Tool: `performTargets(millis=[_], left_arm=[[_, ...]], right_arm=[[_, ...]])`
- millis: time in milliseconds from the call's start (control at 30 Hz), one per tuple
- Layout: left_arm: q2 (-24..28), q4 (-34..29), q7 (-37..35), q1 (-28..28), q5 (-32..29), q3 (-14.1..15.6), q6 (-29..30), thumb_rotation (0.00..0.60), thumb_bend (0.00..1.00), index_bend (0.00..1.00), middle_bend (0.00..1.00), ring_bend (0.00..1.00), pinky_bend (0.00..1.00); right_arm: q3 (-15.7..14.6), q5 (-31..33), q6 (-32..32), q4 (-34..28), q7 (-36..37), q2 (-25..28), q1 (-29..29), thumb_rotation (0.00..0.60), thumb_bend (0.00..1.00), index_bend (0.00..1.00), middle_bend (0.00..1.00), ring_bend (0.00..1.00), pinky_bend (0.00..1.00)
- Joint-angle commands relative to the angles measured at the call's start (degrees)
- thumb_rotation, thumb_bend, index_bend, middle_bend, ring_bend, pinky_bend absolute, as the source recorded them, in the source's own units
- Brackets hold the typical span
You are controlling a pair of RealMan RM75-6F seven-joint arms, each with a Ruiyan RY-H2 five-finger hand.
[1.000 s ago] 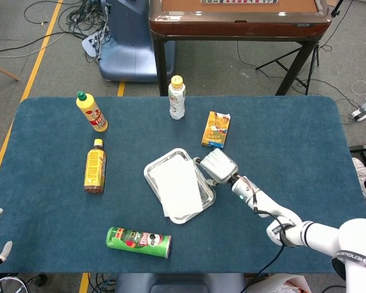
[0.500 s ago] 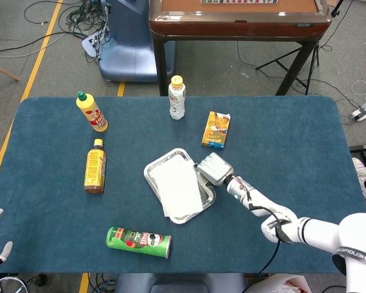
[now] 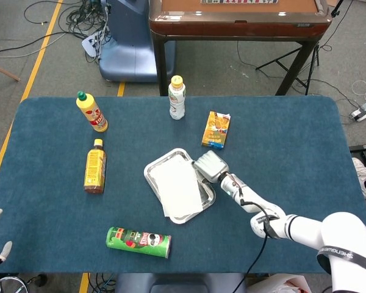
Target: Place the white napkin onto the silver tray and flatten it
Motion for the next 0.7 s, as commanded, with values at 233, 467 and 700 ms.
performTargets(millis=[233,467,700], left_arm=[[-0.1,0.6,-0.6,0.2,-0.2,0.0,0.1,0.6,0.27,0.17,0.15,0.14,0.0],[-0.2,1.4,-1.3,0.6,-0.7,0.0,0.4,0.6,0.27,0.17,0.15,0.14,0.0],[-0.4,1.9,-2.0,0.8,-1.0,-0.1,0.4,0.6,0.27,0.17,0.15,0.14,0.0]], right_arm=[[0.3,1.6,-1.1,3.8,-1.2,-3.2,1.8,0.398,0.84,0.38,1.0,1.0,1.0],[0.2,3.3,-2.0,6.8,-2.8,-5.6,3.0,0.4,0.84,0.38,1.0,1.0,1.0],[0.6,4.6,-2.2,9.1,-4.1,-7.7,4.1,0.4,0.84,0.38,1.0,1.0,1.0]])
